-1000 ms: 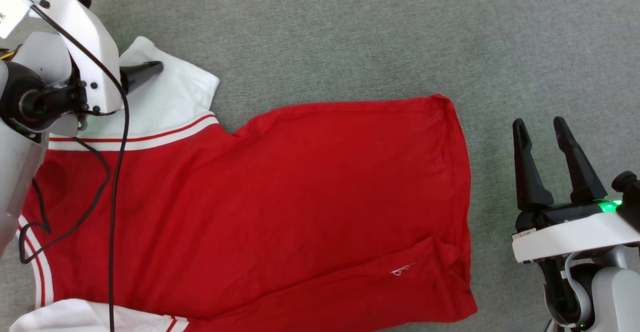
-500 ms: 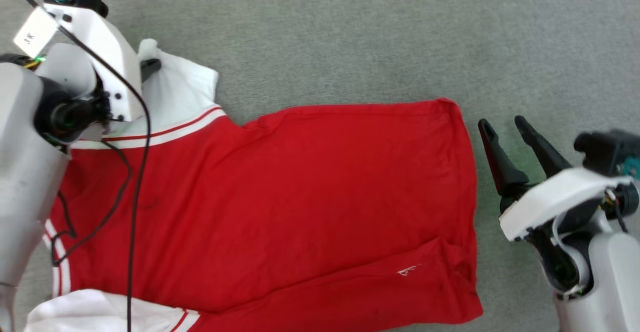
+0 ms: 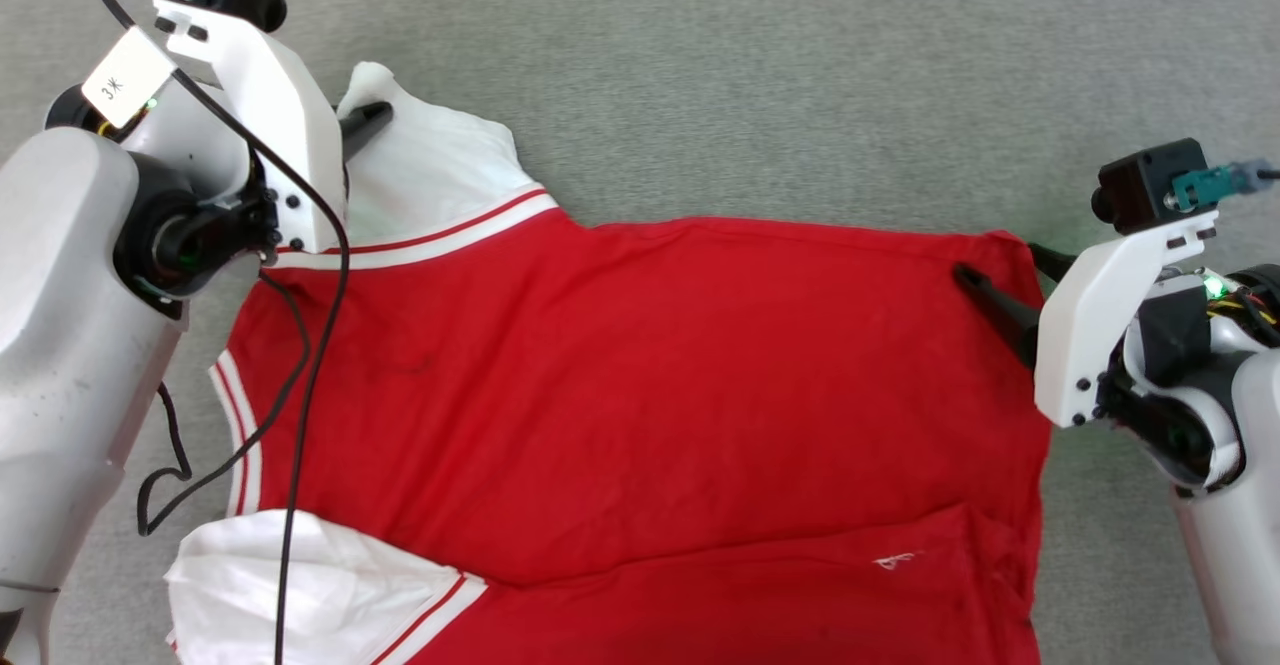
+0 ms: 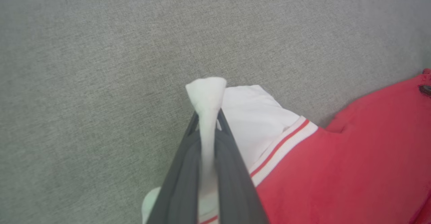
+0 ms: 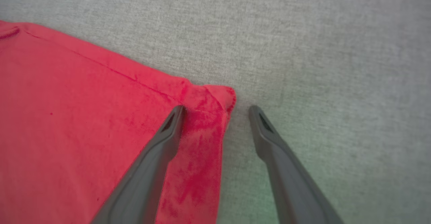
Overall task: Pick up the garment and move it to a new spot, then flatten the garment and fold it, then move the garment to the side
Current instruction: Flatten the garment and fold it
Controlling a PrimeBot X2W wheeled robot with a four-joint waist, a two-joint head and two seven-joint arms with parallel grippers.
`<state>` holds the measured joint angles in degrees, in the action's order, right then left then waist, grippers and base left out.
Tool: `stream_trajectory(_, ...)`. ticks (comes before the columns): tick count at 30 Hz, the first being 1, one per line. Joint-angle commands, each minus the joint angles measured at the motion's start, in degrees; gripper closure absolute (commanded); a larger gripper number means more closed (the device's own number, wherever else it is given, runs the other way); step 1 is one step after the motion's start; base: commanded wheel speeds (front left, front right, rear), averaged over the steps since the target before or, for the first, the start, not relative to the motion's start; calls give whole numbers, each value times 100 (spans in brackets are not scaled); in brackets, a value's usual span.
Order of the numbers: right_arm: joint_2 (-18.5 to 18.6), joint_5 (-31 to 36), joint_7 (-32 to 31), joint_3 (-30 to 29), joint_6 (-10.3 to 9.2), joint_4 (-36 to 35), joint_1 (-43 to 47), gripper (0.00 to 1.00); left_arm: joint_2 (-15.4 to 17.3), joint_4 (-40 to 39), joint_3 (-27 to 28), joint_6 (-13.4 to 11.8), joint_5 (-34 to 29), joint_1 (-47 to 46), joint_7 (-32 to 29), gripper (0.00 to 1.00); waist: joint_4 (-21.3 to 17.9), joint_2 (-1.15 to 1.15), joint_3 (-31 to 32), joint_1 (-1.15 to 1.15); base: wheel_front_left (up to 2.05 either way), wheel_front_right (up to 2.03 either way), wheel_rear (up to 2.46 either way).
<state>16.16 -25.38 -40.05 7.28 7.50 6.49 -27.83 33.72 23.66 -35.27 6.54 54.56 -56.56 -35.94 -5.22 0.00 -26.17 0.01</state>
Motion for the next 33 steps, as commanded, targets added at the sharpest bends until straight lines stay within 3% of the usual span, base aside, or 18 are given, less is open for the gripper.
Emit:
stream_trajectory(1,62,-22,-280,62,-4,295,-164,0,10,-113,-32,12,-38,108,63,100,143,0,-6,-1,0,0,0)
stream_trajectory(4,106,-46,-535,202,-3,587,-235,0,17,-218,-45,18,-47,142,105,100,202,0,-4,-1,0,0,0)
stream_trajectory(5,102,-71,-716,259,-3,774,-221,11,12,-259,-51,23,-33,161,138,100,231,0,1,-1,0,0,0)
stream_trajectory(6,119,-66,-937,354,-3,954,-187,55,5,-292,-57,25,-27,185,144,100,261,0,8,-1,0,0,0)
stream_trajectory(7,87,-132,-1114,418,-3,1108,-143,88,9,-320,-55,27,-21,209,173,100,283,0,16,-1,0,0,0)
stream_trajectory(8,57,-193,-1269,481,-2,1223,-114,100,15,-340,-54,30,-20,232,200,100,302,0,25,-1,0,0,0)
stream_trajectory(15,139,-352,-1190,428,-3,1278,-394,100,53,-422,-34,45,-9,382,479,100,363,0,158,-1,0,0,0)
stream_trajectory(24,189,-332,-488,-220,-4,299,-84,100,210,-597,101,58,53,1007,1230,100,384,0,639,-1,0,0,0)
stream_trajectory(33,-136,-111,-182,-636,-4,-365,1125,100,494,-1289,303,-365,194,2445,1992,100,460,0,1169,-1,0,0,0)
